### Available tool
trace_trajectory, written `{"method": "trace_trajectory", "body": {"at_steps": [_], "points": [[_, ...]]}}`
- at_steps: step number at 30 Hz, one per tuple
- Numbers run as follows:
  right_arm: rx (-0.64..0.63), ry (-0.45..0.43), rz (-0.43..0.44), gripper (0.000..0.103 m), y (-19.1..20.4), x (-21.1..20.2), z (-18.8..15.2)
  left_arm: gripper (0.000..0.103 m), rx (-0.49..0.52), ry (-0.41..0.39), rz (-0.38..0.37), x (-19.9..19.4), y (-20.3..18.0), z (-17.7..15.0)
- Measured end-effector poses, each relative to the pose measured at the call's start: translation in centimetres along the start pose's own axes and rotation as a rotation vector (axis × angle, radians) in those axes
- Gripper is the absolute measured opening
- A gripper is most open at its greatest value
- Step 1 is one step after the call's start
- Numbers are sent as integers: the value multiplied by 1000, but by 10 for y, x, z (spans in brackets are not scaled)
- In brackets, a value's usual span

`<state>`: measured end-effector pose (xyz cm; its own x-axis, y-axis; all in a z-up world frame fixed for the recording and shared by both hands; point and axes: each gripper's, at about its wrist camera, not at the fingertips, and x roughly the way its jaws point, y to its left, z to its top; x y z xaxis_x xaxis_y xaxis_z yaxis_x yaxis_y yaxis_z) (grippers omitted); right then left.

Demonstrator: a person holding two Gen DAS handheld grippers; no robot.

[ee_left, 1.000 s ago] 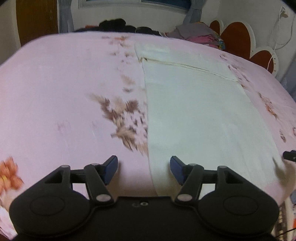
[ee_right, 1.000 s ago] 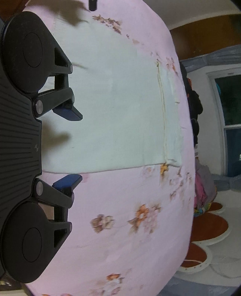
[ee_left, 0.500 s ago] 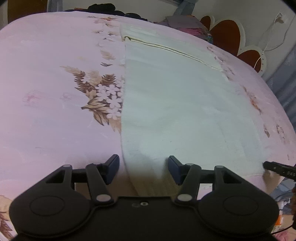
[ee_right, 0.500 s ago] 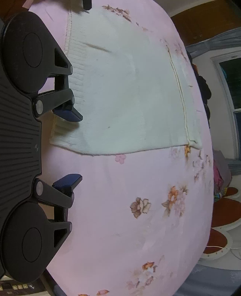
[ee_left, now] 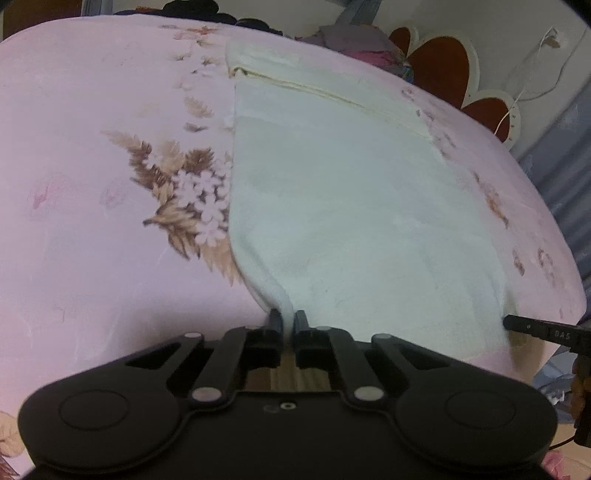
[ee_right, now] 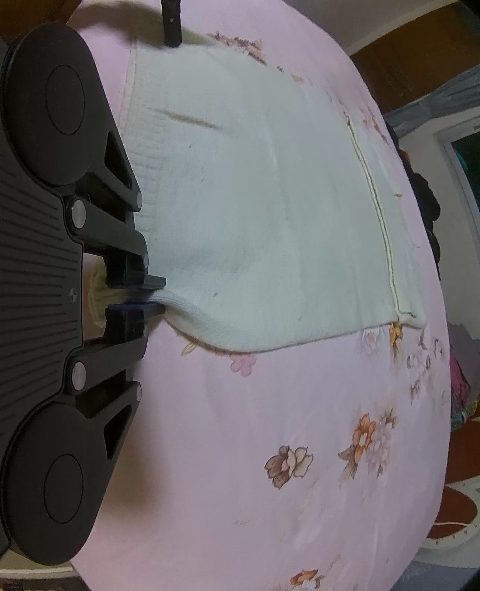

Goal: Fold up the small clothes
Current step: 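Lift the hem with both grippers and fold it over toward the collar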

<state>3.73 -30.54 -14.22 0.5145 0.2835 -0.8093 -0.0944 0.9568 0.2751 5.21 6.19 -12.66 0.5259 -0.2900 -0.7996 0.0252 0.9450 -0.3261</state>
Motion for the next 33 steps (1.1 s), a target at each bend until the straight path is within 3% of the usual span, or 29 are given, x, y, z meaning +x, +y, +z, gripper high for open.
{"method": "trace_trajectory", "body": {"at_steps": [7,16,33], "points": [[22,-70,79,6,4,-16,32,5,0,-98,-52,-17,-9,39],[28,-185,122,6,4,-17,110,4,3,-208,-78,-12,-22,114],[124,-250,161,5,-17,94,277,3,-164,-273,-36,79,3,248]]}}
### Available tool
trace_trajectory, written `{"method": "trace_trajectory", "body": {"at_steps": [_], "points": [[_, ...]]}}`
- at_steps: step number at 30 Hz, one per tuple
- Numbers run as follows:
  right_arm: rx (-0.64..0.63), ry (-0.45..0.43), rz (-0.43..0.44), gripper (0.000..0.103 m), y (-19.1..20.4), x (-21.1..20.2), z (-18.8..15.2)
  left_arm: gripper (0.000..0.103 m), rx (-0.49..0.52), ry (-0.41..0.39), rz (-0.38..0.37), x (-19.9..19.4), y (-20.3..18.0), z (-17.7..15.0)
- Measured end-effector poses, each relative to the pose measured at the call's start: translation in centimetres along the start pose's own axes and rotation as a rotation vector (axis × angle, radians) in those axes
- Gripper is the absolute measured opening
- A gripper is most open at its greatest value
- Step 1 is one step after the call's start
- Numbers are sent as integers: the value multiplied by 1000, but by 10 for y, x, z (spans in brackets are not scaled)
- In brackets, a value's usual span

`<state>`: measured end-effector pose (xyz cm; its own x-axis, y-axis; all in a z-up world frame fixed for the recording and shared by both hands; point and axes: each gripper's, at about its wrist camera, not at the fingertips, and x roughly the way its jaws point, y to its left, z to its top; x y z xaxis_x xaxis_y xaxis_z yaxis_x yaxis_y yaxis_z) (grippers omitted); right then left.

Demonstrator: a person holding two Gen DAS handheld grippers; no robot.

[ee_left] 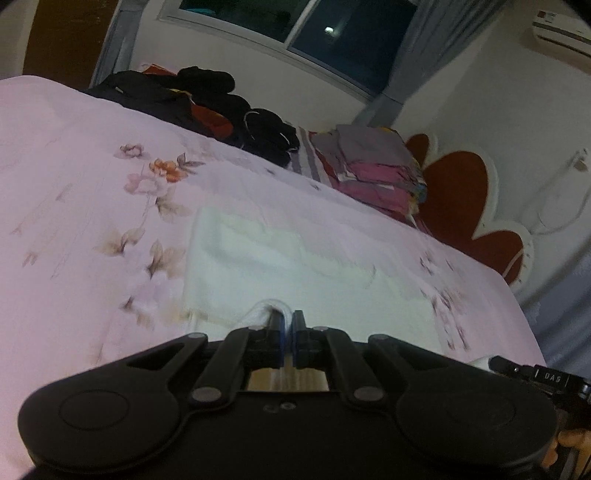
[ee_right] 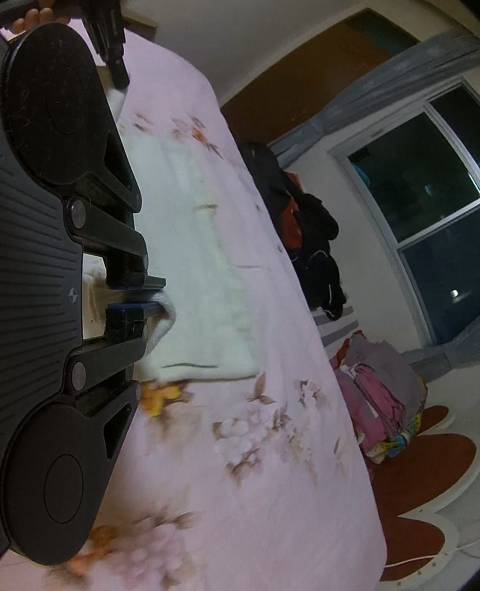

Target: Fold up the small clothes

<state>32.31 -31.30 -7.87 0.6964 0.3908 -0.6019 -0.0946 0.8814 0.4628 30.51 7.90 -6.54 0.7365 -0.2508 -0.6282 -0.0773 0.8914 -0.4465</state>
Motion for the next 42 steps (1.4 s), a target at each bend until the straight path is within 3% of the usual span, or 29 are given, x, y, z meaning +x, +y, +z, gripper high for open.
{"method": "trace_trajectory", "body": {"at_steps": [9,14,16,18,23,25,26,27,31,39,40,42], "points": [[112,23,-31,5,-29,80,41,3,-91,11,69,64,11,41],[184,39,-55,5,-46,110,52,4,-88,41,122,96,14,52],[180,52,-65,6,-48,120,55,8,-92,51,148,106,16,55],[187,53,-75,6,-50,127,57,23,-112,45,167,113,21,58],[188,48,-71,7,-54,137,64,35,-68,14,175,116,24,66],[173,34,-73,18,-54,137,67,36,-48,7,164,112,25,68],[169,15,-80,45,-54,136,68,36,-41,5,156,110,26,68],[162,-5,-78,64,-53,134,70,36,-34,2,148,108,27,69],[118,-23,-64,64,-51,133,76,36,-33,-12,135,102,32,72],[-4,37,-88,64,-45,155,63,36,64,90,138,137,23,58],[-17,41,-89,63,-46,157,62,36,63,94,142,142,23,57],[-45,52,-95,43,-45,163,61,30,74,89,156,148,23,55]]}}
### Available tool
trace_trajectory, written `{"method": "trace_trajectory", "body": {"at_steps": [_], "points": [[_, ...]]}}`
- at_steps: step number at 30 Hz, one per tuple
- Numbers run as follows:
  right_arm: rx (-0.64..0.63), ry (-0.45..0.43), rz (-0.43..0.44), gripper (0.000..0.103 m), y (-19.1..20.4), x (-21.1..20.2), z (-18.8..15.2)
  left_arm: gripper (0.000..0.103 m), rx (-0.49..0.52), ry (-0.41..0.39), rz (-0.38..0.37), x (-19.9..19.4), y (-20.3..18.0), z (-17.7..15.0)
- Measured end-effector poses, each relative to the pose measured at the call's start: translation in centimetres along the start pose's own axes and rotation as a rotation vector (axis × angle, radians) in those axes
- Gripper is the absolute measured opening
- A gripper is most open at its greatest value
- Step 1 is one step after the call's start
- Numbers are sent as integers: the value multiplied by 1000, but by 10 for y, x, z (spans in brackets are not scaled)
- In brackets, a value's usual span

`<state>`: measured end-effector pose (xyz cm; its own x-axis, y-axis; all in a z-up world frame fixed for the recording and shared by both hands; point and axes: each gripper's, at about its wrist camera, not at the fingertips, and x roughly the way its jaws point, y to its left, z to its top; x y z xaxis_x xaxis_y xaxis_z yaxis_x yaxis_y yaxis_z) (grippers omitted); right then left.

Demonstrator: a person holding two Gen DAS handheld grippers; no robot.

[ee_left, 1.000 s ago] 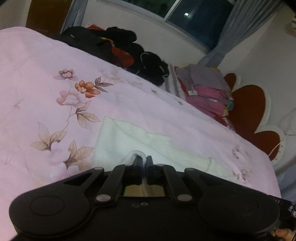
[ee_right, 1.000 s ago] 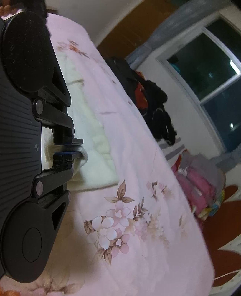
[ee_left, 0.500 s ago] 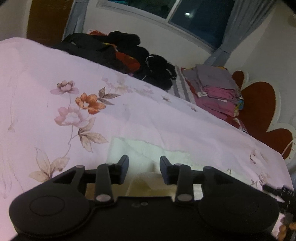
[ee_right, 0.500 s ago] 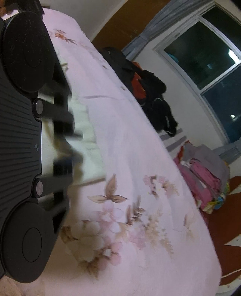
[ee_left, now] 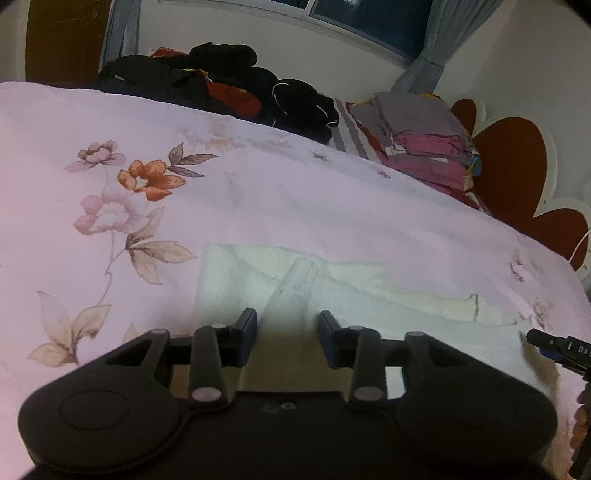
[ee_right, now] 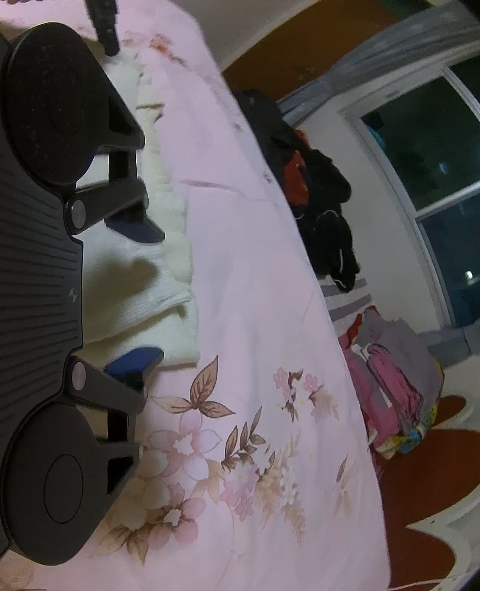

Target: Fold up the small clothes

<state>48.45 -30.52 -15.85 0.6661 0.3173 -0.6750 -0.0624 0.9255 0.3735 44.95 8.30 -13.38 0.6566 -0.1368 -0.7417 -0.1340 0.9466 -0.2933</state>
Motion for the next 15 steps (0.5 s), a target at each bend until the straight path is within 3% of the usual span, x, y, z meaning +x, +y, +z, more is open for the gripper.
{"method": "trace_trajectory", "body": {"at_steps": [5,8,15], "points": [[-63,28,-10,42,3,13,-2,10,46,-13,8,2,-7,-2],[-106,29,-12,4,7,15,-5,4,77,-35,6,0,-11,-4],[-123,-82,-6,3,12,2,2,3,65,-141,7,-15,-13,1]]}}
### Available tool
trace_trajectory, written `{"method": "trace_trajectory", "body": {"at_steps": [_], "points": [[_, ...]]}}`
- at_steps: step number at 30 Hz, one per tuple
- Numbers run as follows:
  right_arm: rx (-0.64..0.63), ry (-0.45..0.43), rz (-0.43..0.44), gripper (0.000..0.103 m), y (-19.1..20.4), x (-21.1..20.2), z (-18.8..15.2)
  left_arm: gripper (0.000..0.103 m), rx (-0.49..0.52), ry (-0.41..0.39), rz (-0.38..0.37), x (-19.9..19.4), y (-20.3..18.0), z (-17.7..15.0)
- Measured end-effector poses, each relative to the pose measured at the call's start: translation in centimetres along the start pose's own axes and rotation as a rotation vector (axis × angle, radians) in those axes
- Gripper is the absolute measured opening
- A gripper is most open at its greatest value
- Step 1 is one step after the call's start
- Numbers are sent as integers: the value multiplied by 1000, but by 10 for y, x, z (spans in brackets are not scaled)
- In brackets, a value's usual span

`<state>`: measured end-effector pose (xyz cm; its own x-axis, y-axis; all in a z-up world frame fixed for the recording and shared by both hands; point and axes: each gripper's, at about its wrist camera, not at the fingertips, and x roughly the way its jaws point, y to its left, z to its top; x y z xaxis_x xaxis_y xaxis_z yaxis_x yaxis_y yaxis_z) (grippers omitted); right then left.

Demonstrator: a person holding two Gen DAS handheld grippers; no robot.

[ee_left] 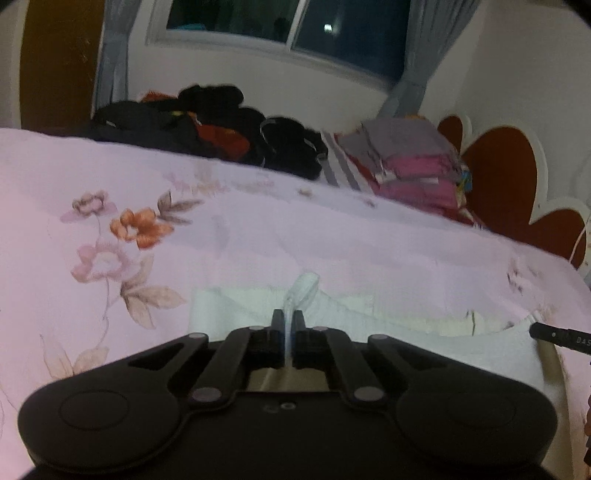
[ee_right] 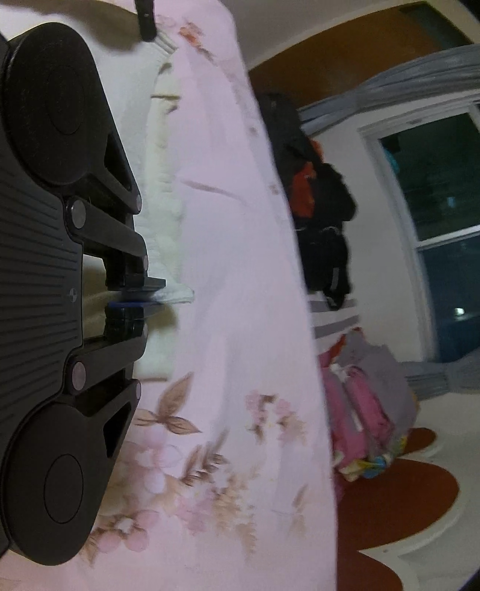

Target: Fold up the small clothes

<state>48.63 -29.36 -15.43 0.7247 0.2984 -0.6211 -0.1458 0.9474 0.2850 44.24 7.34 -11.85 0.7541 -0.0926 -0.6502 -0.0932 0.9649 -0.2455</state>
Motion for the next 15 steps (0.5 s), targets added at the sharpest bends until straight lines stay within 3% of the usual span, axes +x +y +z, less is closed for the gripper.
{"method": "trace_trajectory", "body": {"at_steps": [4,8,10,13,14,15], "points": [[-5,-27,-13,3,3,5,9,3,-23,-16,22,5,0,5],[26,64,-30,3,-5,31,3,3,-4,40,67,22,3,-6],[42,67,-31,4,-9,35,-1,4,2,44,73,23,5,-10],[50,60,-44,5,-11,31,2,16,8,51,88,21,4,-8],[46,52,-56,8,-10,30,4,23,2,49,98,20,5,-7],[42,39,-64,16,-10,26,5,24,-2,42,107,17,5,-6]]}}
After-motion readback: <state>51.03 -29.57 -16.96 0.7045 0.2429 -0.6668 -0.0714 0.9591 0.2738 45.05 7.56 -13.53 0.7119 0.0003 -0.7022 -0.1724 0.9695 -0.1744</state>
